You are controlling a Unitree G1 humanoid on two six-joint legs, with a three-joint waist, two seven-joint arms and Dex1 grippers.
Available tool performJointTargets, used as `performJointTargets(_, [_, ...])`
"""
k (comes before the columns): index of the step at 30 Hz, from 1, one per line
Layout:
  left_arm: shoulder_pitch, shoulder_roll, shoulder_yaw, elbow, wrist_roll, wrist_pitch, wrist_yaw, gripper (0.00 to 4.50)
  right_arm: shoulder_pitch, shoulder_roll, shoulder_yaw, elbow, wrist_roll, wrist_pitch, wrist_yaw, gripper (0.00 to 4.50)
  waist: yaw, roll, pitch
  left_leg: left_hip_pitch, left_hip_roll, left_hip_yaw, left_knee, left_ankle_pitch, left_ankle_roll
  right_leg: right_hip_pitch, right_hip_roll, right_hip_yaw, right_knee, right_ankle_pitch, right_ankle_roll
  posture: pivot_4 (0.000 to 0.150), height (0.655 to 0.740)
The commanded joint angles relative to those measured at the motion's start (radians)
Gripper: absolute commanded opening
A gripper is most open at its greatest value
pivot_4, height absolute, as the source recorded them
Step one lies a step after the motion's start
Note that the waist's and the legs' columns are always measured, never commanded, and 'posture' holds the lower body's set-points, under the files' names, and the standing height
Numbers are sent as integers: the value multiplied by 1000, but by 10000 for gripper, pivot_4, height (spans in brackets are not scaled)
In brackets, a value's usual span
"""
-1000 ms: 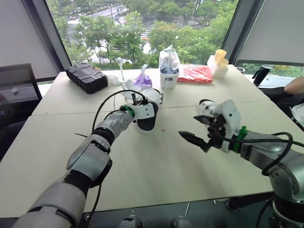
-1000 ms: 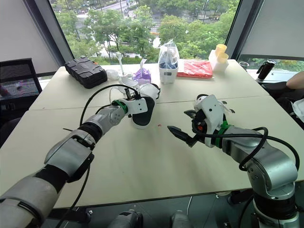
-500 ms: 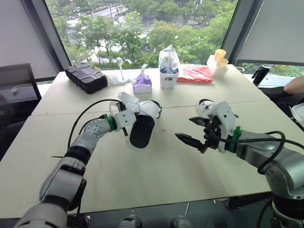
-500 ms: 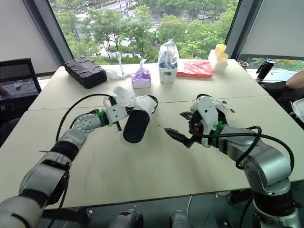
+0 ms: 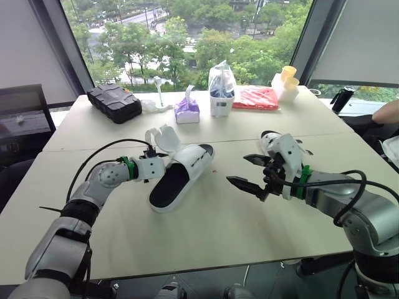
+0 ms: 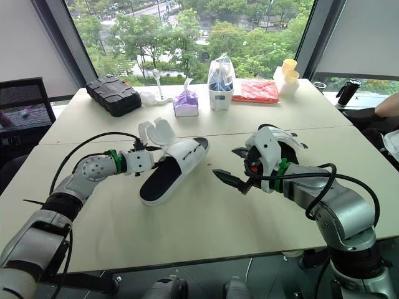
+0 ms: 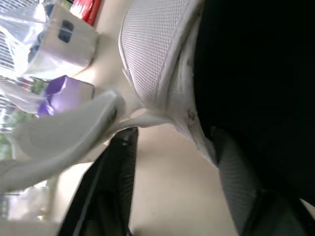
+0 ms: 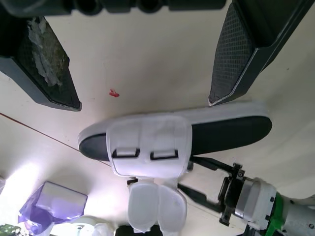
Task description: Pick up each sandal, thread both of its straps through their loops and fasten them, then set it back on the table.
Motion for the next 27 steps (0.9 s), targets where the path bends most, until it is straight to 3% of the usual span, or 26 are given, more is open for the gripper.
performJointTargets(1, [20,35,-40,13,89,-47,46,43537,-14,-14,-16,-21,4,-16,-8,45000,0,0,0,0,0,0,0,0,0,0,0,0,0,0,0,1500,7400])
performJointTargets(5, [62,49,-26,-64,69,-110,66,43537,-13,-22,-18,-25,8,-12,-9,45000,-6,1,-1,0,0,1,0,0,0,0,0,0,0,0,0,1500,7400])
performJointTargets(10, [145,60,5,-192,-84,-151,-42,43537,-16,-32,-14,-24,12,-11,-7,45000,-3,2,-2,0,0,0,-1,0,0,0,-1,0,0,0,0,1500,7400])
performJointTargets(18, [240,120,68,-401,-134,28,-105,43537,-23,-41,-9,-19,12,-12,4,45000,-2,2,-1,0,1,0,-1,0,0,-1,-2,1,-1,0,0,1500,7400])
performJointTargets(22, [279,137,92,-486,-133,41,-93,43537,-27,-38,-5,-13,13,-14,8,45000,-2,2,-1,0,1,0,-1,0,0,-1,-2,1,-1,0,0,1500,7400])
performJointTargets(27, [171,51,45,-460,-42,67,-39,43537,-46,-32,18,14,-4,-32,13,45000,7,2,-1,-1,0,0,0,0,0,0,-1,0,-1,0,0,1500,7400])
